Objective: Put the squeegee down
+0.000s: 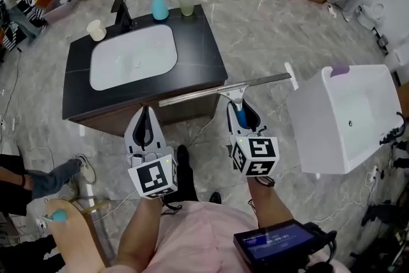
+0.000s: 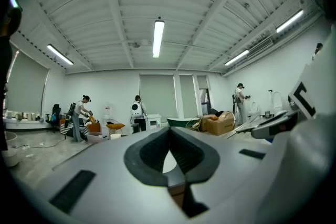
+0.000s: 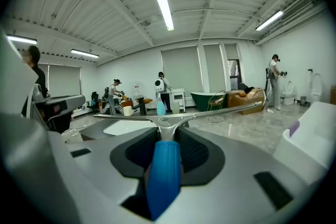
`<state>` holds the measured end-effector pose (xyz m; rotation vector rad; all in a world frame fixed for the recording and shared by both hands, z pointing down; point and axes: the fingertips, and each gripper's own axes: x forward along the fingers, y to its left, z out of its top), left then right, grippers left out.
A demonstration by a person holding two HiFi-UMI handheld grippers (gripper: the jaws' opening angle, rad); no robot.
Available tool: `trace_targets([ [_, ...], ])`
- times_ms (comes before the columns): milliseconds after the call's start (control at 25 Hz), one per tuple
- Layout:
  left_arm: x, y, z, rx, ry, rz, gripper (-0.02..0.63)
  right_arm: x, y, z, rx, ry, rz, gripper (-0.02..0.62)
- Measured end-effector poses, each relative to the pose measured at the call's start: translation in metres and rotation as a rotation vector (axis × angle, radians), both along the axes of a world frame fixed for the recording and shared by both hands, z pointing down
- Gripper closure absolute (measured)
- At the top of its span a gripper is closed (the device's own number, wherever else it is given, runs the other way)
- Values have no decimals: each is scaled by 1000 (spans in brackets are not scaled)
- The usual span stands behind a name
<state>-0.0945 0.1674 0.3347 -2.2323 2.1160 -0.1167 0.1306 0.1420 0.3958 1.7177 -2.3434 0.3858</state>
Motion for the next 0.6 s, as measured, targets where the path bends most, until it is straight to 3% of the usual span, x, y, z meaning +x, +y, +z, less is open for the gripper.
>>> trace_targets([
  [280, -50, -110, 8, -18, -2, 24, 597, -42, -97, 21, -61, 11, 32, 471],
  [600, -86, -189, -15, 14, 9, 49, 597, -79, -174, -9, -17, 29, 48, 471],
])
